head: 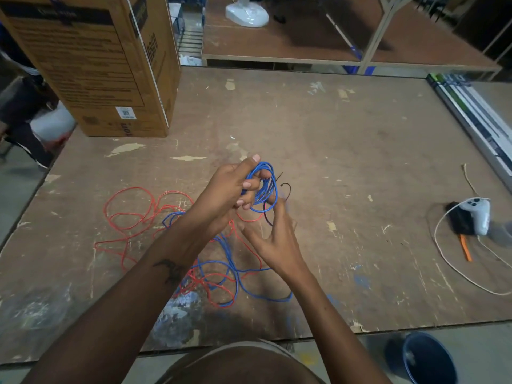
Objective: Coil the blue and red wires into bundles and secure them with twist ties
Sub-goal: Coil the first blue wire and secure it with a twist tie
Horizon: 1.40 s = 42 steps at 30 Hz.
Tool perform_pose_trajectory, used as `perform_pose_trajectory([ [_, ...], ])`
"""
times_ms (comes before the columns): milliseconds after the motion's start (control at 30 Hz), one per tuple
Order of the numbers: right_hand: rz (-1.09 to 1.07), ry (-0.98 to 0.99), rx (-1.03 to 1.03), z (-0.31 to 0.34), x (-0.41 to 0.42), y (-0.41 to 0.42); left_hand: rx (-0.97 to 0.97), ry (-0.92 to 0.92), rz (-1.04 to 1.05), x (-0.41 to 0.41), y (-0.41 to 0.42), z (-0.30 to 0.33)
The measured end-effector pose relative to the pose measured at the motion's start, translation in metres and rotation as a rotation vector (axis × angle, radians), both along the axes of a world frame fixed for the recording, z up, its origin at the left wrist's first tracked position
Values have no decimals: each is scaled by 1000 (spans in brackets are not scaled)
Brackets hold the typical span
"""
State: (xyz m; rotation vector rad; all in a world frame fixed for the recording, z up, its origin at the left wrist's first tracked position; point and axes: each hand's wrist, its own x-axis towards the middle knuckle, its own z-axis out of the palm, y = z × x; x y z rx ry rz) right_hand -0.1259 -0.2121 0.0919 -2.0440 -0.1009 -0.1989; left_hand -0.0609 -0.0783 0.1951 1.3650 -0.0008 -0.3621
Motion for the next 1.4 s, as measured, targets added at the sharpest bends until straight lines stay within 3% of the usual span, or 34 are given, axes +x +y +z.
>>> perform_pose_trajectory([
  [167,10,70,178,0,-9,11,-151,28,51,12,4,1],
  [300,72,103,5,15,-24,20,-92,-254,202,18,-3,-10],
  [367,157,158,-16,29,-31,23,63,-449,217,17,-4,-21],
  [500,136,297,259,58,-36,15,603,-756,62,18,10,-54],
  [567,104,311,139,68,-34,-3,810,-846,-61,16,16,-64],
  [667,147,236,-247,85,-28,-31,983,-954,-182,7,19,-71],
  [767,106,71,-405,93,-11,-46,858,-896,-191,-7,20,-75],
  [900,36,-211,-274,74,16,-46,301,-451,-213,-30,11,-62],
  [1033,-58,-318,-139,46,6,-15,26,-213,-82,-38,3,-40],
  [1167,-178,-157,216,25,-10,14,9,-150,-11,-38,8,-37],
  [1300,-135,16,677,23,-17,28,-59,-65,65,-36,11,-35],
  [1400,-180,50,731,30,-24,39,-122,-21,86,-36,8,-32],
])
